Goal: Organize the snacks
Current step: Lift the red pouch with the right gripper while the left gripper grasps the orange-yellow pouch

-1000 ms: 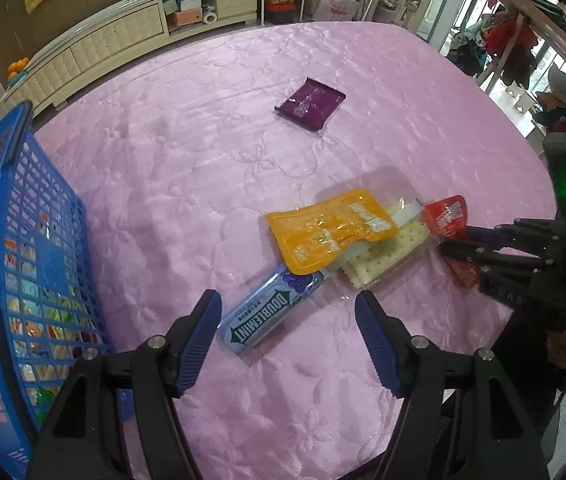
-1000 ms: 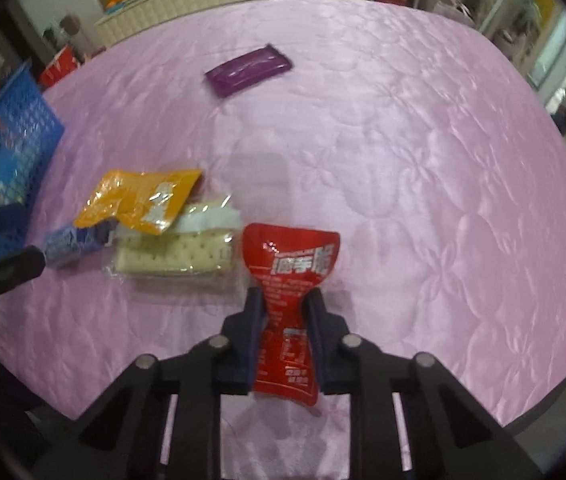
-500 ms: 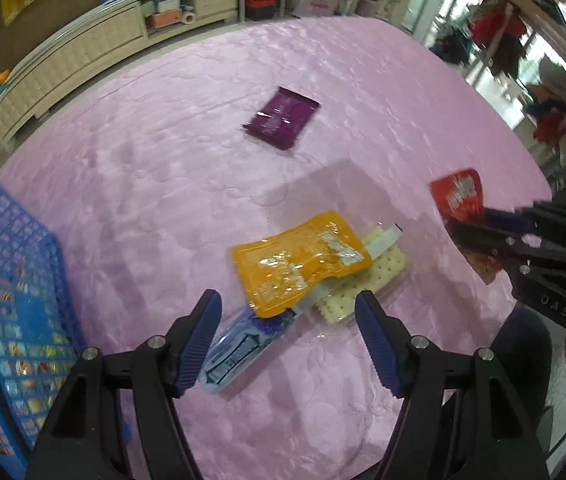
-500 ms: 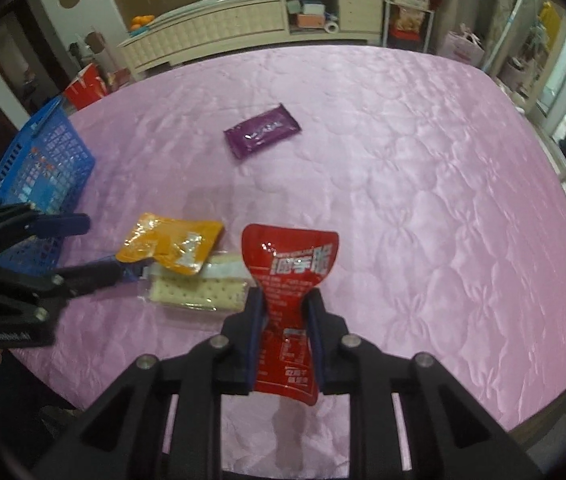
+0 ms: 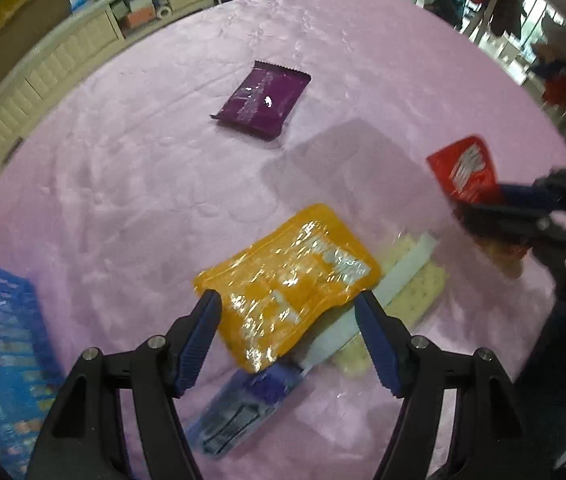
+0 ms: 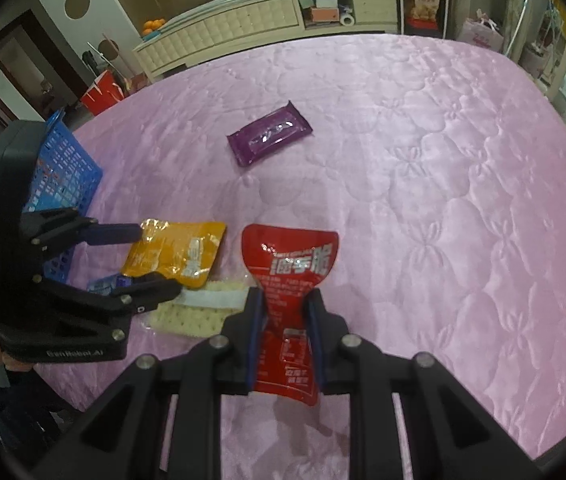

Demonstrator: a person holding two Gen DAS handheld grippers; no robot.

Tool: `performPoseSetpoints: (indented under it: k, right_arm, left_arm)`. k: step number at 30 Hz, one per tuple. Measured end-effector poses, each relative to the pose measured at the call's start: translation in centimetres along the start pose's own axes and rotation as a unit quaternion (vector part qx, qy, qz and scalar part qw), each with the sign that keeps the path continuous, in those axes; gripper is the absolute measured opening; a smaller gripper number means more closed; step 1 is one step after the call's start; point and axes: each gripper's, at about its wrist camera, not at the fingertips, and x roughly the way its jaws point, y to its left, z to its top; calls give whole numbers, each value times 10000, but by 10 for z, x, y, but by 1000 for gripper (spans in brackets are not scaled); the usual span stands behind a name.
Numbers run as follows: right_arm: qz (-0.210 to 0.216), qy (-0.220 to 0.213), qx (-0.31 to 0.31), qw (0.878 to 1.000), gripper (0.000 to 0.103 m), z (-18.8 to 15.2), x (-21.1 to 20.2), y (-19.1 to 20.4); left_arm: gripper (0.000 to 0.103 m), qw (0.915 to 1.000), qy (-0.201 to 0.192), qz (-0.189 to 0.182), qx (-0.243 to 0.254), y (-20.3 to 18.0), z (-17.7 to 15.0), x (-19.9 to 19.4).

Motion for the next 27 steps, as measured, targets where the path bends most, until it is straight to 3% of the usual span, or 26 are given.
performPoseSetpoints:
  k: [9, 16, 19, 22, 26, 27]
  right_arm:
    - [237, -85, -67, 9997, 25, 13, 4, -12]
    - [507, -148, -131, 9985, 25, 17, 6, -11]
    - [520, -126, -22, 9986, 25, 19, 11, -13]
    - [557, -92, 131, 9983, 25, 19, 16, -16]
    - [606, -60, 217, 9979, 25, 16, 19, -18]
    - [611, -55, 236, 9978, 25, 16, 20, -18]
  left_arm:
    - [67, 9996, 164, 183, 110, 7, 27, 18]
    - [69, 9981, 309, 48, 529, 4, 37, 24]
    - [82, 9976, 315, -2, 613, -5, 33, 27]
    - [83, 9984, 323, 52, 451, -10, 31, 29]
    - [77, 9988, 220, 37, 434, -15, 29, 27]
    - [68, 9987, 199, 23, 459, -19, 28, 25]
